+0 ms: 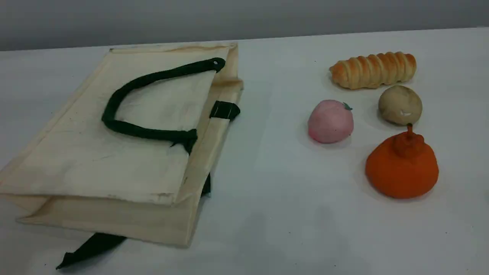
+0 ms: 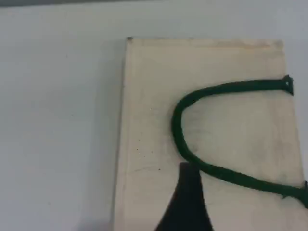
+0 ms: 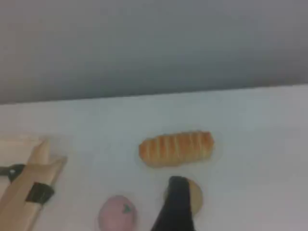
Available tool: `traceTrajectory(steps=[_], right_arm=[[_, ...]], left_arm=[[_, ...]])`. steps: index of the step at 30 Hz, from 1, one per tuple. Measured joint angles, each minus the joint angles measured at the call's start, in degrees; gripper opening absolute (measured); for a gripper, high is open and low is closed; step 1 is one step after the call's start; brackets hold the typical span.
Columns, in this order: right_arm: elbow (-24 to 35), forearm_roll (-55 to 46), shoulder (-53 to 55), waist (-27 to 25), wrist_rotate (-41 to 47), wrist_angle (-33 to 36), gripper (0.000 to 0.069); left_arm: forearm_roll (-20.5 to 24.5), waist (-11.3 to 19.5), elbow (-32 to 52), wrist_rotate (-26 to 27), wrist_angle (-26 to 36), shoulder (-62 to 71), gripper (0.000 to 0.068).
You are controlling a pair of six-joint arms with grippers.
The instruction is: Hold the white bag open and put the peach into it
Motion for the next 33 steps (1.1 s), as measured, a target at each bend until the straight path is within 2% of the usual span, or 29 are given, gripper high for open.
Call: traceTrajectory(steps=[9,20,33], right_arm=[[-0.2,3.4,10.1,0.0,-2.8,-5.2,0.0591],[-6.3,3.4,13.5,0.0,-2.8,0.6,0.0591],[-6.4,4.3,13.5,0.0,-2.9,1.1,0.0591]], left_arm=[[-0.1,-3.0,-8.9,-0.5,2.4,14.9,0.0553],[0.0,-3.3,-12.0,-3.0,2.3,32.0,0.0554],[-1.3,-3.3,-12.6,-3.7,0.1,41.0,0.0554]])
